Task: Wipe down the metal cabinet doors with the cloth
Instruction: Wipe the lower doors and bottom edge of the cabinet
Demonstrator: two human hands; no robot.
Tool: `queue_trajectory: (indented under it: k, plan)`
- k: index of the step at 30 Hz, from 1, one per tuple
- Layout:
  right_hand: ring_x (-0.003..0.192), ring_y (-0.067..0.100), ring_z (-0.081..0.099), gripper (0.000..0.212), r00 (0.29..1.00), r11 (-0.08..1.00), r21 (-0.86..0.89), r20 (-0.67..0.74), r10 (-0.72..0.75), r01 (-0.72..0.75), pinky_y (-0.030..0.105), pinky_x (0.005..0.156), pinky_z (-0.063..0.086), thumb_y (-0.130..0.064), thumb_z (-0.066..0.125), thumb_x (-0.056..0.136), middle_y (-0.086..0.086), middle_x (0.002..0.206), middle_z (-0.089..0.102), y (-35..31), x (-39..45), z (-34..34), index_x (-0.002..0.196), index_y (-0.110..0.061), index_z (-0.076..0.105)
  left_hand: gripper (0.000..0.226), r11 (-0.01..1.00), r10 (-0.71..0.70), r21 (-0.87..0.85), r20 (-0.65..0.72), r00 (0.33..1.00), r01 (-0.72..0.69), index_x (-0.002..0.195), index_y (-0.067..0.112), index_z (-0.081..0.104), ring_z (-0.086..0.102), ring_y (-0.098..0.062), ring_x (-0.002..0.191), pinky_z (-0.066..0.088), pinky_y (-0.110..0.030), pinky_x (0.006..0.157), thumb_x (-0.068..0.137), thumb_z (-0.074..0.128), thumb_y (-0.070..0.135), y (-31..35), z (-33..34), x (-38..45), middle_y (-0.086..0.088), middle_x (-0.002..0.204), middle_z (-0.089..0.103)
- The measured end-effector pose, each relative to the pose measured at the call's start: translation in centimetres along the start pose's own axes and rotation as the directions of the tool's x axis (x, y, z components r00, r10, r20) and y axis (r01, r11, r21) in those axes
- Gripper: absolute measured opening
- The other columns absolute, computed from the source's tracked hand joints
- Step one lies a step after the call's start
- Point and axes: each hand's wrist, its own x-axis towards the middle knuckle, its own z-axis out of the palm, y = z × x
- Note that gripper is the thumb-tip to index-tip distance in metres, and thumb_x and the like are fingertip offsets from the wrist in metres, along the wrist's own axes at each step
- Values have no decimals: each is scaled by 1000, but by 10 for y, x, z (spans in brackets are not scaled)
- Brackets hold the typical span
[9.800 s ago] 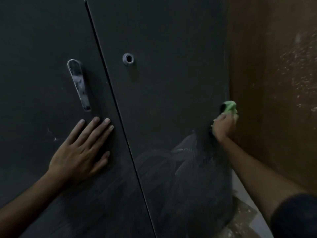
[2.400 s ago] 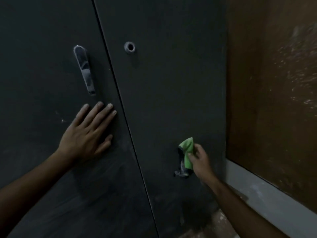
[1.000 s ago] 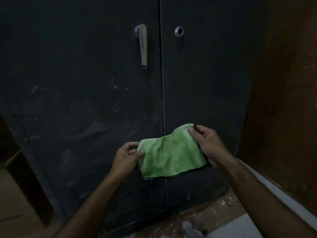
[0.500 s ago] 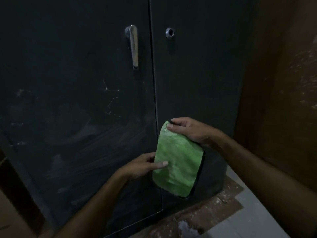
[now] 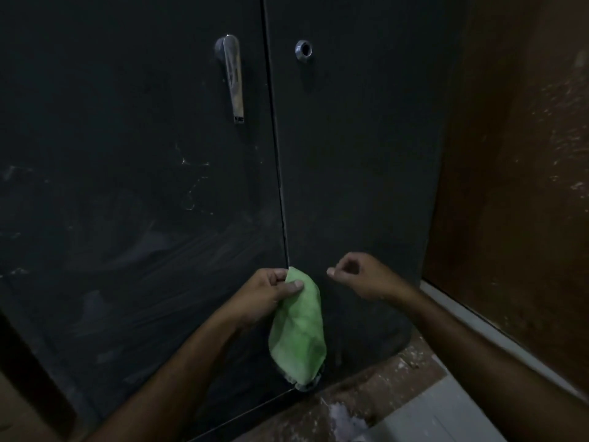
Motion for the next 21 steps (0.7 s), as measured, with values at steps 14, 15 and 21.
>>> queue_trajectory:
  k: [14,15,21]
  plan:
    - [87,22,72,32,982,526,830,151,109,-186,34,77,58,-3,67,94,12,107,76,2,-34,70,125,-10,65,23,989,-112,-107,-121,986,99,122,6,70,74,-30,111,61,-38,91,101,64,7,-8,-31,-16,-13,117,77]
    - [89,23,72,33,989,562,814,107,103,-146,33,76,59,2,67,93,16,111,75,1,-32,67,124,-9,65,20,993,-113,-46,-163,980,106,117,6,72,75,-30,107,62,-35,87,98,68,7,-11,-33,-16,-11,111,79]
    - [104,22,72,51,1000,726,688,-12,20,-6,30,79,61,5,79,82,14,119,72,-6,-31,55,126,-17,65,56,990,-105,44,-384,917,131,126,14,56,73,-16,83,55,-24,64,80,86,0,-13,-26,-12,-8,92,75]
